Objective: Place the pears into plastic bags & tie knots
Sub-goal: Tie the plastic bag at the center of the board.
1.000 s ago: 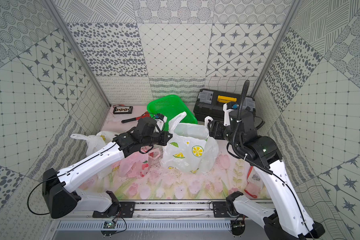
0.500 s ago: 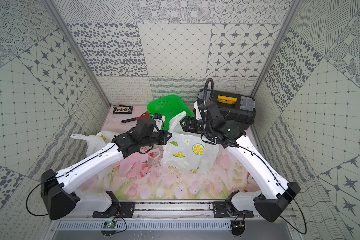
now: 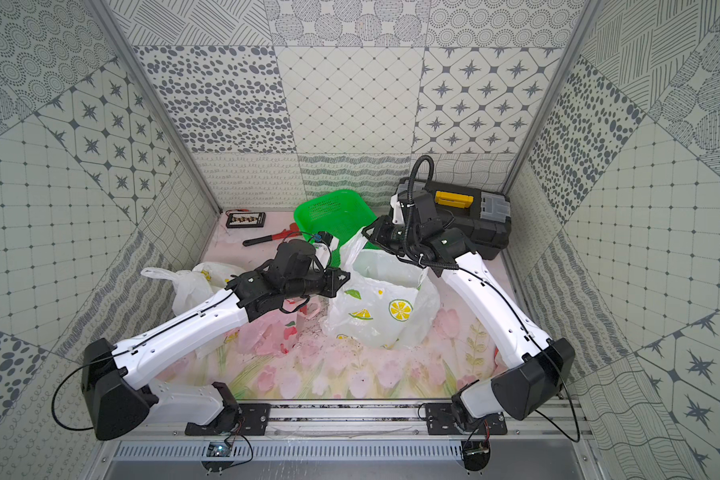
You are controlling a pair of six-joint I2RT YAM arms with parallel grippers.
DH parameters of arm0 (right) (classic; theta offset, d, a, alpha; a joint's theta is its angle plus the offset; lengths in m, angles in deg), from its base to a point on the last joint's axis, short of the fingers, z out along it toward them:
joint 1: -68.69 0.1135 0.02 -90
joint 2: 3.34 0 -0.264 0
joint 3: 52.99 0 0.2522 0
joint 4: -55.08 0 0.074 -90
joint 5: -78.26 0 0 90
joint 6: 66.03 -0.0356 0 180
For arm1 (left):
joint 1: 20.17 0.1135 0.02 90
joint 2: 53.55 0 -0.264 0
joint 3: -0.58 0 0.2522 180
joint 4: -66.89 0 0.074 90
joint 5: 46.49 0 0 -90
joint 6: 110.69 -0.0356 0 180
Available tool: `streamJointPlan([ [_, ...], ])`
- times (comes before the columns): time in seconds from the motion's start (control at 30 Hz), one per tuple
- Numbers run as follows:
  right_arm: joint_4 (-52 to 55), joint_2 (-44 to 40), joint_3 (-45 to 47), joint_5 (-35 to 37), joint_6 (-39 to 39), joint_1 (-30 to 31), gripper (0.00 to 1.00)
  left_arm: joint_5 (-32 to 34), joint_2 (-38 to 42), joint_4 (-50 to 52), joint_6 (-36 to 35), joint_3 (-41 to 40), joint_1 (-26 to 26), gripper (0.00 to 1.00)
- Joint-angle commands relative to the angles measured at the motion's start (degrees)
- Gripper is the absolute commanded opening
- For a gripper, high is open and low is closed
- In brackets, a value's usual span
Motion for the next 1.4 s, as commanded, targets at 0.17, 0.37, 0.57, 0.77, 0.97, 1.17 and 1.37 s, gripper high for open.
streamJointPlan([
  [0.17,4.2,2.4,-5.0,6.1,3.6,0.1,0.42,-1.7,1.2,-2.1,-3.7,-0.9,-0.4,0.05],
  [0.37,1.0,2.3,-5.1,3.3,5.5,0.6,0.2,-2.4,0.7,-1.4,-4.1,-0.2,-0.5,0.06],
  [0.57,3.0,1.4,-10.8,0.0,10.9,3.1,0.04,-0.2,4.8,9.3,-16.3,3.8,-0.4,0.36],
  [0.77,9.1,2.4,-17.8,-1.7,14.9,7.9,0.05,5.8,8.9,13.3,-30.6,5.6,0.6,0.74],
  [0.97,11.5,3.0,-20.9,-5.4,16.2,10.2,0.05,-8.0,10.7,2.8,-37.6,3.0,6.3,0.85],
  [1.17,10.9,1.9,-20.4,-8.6,15.7,10.3,0.06,-22.7,7.4,-4.2,-36.5,4.6,9.1,0.84],
  [1.37,8.6,0.9,-18.9,-11.5,14.1,10.3,0.06,-27.2,2.6,-8.4,-36.2,6.0,9.8,0.79],
])
